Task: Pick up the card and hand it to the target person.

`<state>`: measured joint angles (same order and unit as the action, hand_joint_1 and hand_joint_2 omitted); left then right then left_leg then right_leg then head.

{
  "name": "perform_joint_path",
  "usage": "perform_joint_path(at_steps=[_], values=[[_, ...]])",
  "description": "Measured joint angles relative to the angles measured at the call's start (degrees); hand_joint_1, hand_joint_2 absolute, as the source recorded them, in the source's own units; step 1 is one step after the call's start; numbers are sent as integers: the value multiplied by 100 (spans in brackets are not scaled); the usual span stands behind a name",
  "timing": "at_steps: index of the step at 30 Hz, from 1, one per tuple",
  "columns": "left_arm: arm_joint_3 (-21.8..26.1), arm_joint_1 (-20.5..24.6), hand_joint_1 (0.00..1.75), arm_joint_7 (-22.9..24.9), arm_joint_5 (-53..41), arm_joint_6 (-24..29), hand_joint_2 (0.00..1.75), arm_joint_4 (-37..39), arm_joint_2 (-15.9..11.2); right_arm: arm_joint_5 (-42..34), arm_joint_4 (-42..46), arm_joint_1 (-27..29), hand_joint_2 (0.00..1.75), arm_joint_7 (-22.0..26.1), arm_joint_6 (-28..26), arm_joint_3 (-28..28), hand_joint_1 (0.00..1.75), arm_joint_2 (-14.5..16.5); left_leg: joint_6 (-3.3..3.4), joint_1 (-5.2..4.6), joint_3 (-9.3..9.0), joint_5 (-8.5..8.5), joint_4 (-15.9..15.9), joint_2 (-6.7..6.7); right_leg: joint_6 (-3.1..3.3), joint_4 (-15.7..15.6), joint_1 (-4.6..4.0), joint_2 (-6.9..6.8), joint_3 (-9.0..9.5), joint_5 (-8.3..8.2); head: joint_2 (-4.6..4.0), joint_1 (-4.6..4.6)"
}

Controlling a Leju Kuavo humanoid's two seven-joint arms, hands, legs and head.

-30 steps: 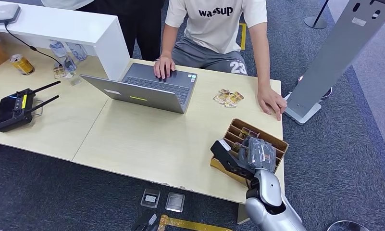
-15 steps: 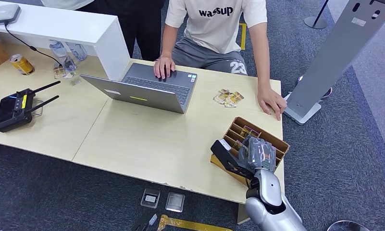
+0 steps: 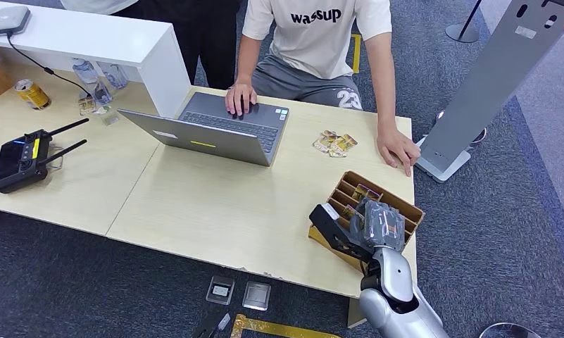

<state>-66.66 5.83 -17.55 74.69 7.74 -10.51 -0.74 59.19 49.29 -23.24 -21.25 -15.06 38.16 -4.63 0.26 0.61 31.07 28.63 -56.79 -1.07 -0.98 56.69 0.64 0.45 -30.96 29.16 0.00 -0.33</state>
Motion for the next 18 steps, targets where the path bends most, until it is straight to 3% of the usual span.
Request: perform_joint_path(at_steps=[3,6,8,14,18], values=[[0,-4,0,0,22,2,175,0,0,97,317,43,175,-99,10,-55,175,-74,0,0,1,0,-1,-1,0,0,0,-1,-1,0,0,0],[0,-26,0,0,99,8,175,0,-3,631,2258,281,175,-406,94,-383,175,-434,0,0,0,1,-2,2,0,-1,0,4,-3,0,0,-1],[0,-30,0,-2,114,9,175,0,-4,769,2887,333,175,-402,122,-465,175,-520,0,0,-1,1,-2,4,0,-1,0,6,-3,0,0,-3],[0,-27,0,-22,131,5,175,0,1,875,3385,292,175,-183,9,-513,175,-563,0,0,-2,0,-2,4,0,0,0,6,2,0,0,-3],[0,-17,0,-5,101,5,175,0,18,1122,3091,64,175,179,-758,-481,175,-535,0,0,-1,0,-2,3,0,1,0,5,2,0,0,-3]])
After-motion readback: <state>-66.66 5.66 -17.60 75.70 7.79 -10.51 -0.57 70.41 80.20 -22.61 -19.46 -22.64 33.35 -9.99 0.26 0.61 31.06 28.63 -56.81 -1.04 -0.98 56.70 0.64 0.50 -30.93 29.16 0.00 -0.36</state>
